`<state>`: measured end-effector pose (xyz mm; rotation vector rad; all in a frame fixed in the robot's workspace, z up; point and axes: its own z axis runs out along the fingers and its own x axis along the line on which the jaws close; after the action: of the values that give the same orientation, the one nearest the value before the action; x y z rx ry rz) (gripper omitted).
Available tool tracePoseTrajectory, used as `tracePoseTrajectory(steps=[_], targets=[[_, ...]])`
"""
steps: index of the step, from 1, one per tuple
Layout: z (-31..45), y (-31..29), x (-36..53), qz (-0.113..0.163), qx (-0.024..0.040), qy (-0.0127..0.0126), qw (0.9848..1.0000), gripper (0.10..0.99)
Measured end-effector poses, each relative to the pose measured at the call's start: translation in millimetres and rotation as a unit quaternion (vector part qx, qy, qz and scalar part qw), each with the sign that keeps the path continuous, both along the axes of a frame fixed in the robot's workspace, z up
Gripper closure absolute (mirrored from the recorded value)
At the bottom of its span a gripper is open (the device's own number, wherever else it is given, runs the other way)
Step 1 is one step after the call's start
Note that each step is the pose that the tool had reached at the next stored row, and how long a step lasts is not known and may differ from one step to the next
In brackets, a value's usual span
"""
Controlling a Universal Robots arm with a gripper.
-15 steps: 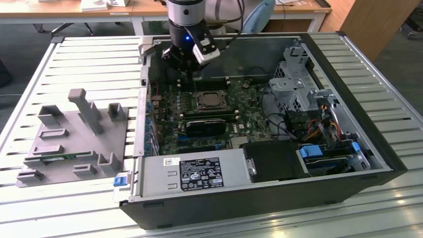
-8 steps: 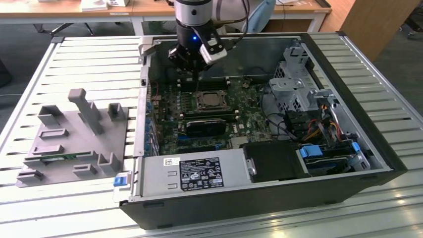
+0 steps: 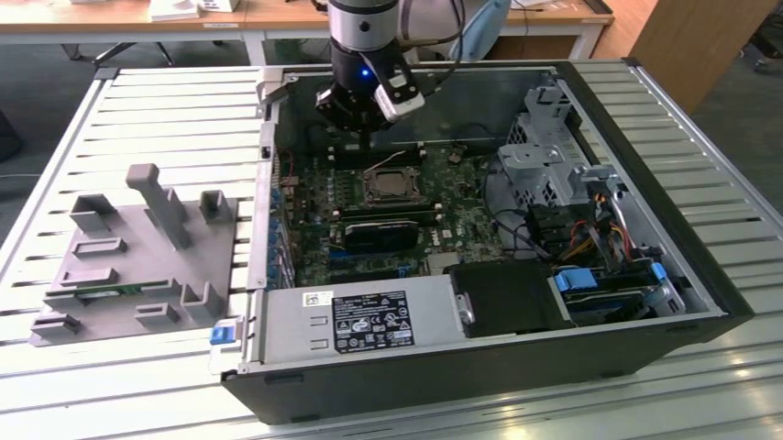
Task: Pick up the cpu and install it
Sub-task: 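Install the first cpu locking lever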
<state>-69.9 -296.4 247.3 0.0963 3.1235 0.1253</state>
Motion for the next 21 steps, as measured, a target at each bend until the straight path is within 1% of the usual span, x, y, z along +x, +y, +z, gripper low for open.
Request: tracePoseTrajectory(steps=[3,5,10,14,17,21], targets=[[-1.0,0.1,7.2,0.000,0.0001,0.0000,1.0000,0.980],[-2.0,0.0,10.1,0.000,0.0001,-0.0001,1.0000,0.980],[-5.4,0.1,11.9,0.016,0.0000,-0.0001,0.9999,0.980],[-8.9,0.5,13.5,0.016,-0.0007,0.0000,0.9999,0.980],[-11.4,2.2,17.0,0.016,-0.0014,0.0001,0.9999,0.980],[-14.2,6.0,23.0,0.016,-0.0014,0.0002,0.9999,0.980]])
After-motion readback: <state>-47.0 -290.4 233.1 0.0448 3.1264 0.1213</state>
